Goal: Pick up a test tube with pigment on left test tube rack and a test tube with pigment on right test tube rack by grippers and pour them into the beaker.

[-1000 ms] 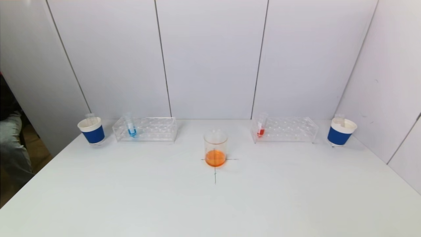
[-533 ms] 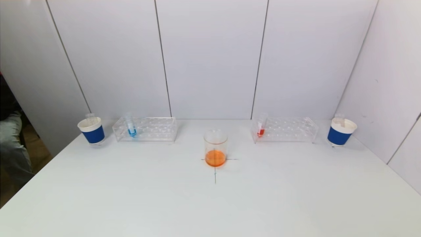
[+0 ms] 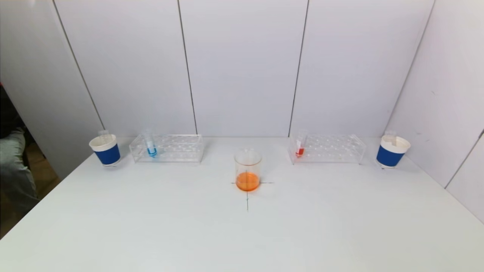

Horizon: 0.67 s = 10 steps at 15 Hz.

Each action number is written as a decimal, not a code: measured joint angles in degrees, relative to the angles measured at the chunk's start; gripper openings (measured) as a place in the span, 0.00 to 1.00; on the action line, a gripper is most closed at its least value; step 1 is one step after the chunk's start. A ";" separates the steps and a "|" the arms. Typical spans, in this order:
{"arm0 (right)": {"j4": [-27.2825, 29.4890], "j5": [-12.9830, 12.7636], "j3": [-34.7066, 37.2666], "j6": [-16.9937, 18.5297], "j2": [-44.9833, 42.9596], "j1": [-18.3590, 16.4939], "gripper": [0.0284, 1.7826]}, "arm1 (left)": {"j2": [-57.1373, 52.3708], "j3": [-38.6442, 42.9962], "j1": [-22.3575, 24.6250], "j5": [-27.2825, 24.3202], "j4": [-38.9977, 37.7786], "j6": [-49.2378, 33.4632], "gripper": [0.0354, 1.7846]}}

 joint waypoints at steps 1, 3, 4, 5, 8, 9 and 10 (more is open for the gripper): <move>0.00 0.00 0.00 0.00 0.00 0.00 0.99 | 0.00 0.00 0.00 0.00 0.00 -0.02 0.99; 0.00 0.05 0.00 -0.05 0.00 0.00 0.99 | 0.00 0.00 0.00 0.00 0.00 -0.02 0.99; 0.02 0.02 0.00 -0.02 0.00 0.00 0.99 | 0.00 0.00 0.00 0.00 0.02 -0.02 0.99; 0.00 0.00 0.00 -0.02 0.02 0.00 0.99 | 0.00 0.00 0.00 0.00 0.00 -0.02 0.99; 0.09 0.02 0.00 -0.02 0.02 0.00 0.99 | 0.00 0.00 0.00 0.00 0.00 0.00 0.99; 0.09 0.05 0.00 -0.02 0.02 0.00 0.99 | 0.00 0.00 0.00 0.00 0.00 -0.02 0.99; 0.09 0.07 0.00 -0.02 0.02 0.00 0.99 | 0.00 0.00 0.00 -0.02 0.00 0.02 0.99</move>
